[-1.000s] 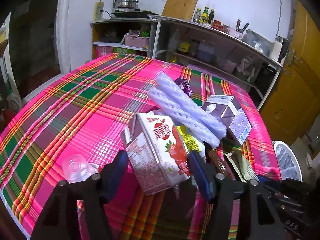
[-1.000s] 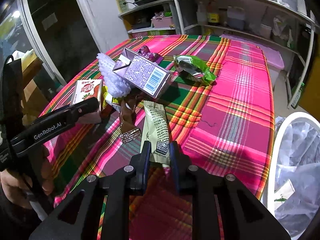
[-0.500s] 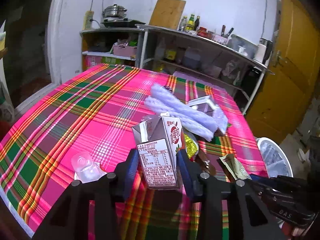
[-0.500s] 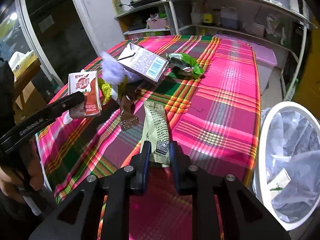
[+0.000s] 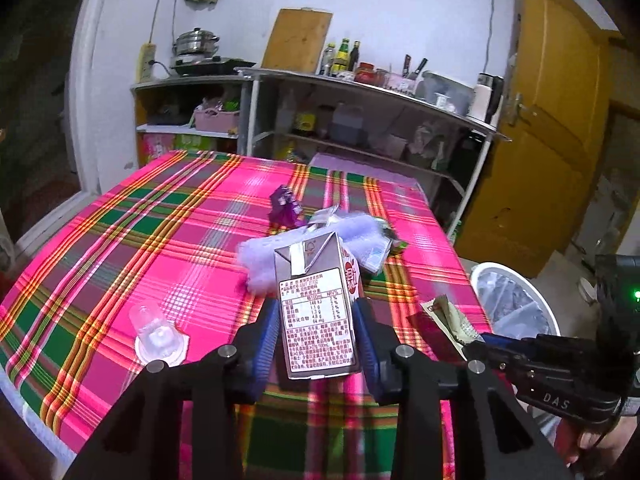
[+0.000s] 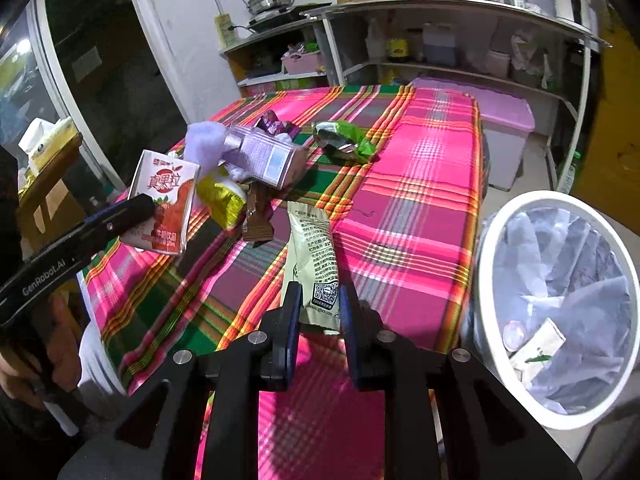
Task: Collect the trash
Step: 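Carry the milk carton and beige wrapper over the bin with both grippers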
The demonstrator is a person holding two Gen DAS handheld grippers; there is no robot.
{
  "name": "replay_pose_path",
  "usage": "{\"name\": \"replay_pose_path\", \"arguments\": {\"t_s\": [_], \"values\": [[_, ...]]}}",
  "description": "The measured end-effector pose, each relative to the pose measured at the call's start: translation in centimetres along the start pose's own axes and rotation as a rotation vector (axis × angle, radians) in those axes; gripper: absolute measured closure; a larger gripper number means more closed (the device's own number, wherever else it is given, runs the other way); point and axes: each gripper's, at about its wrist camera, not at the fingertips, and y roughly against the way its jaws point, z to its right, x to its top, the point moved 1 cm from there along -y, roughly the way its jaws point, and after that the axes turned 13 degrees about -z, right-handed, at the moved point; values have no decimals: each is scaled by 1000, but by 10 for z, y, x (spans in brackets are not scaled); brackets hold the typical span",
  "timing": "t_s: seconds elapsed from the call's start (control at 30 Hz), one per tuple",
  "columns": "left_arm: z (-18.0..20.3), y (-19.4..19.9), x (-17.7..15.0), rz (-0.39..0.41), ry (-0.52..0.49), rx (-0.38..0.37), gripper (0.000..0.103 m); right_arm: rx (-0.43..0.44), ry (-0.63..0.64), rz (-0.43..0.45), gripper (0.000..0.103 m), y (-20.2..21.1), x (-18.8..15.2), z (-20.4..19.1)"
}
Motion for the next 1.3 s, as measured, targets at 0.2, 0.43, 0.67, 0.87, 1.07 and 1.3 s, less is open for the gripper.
{"name": "replay_pose_path", "arguments": {"t_s": [0.2,0.43,0.67,0.87,1.07,1.3], "values": [[18,9,-3,6,-39,-30,66,-3,-14,26,83,15,-8,3],[36,12,-5,2,-74,-61,66,-19,-42,56,83,33,-18,12],[60,9,-3,-9,-117,-95,66,-43,-84,84,83,49,-27,29],[86,0,-1,-26,-166,-134,66,-76,-132,112,83,65,-34,48],[117,-11,3,-43,-218,-176,66,-117,-197,145,83,83,-43,76],[149,-22,9,-52,-271,-222,66,-156,-269,163,83,95,-52,107]]}}
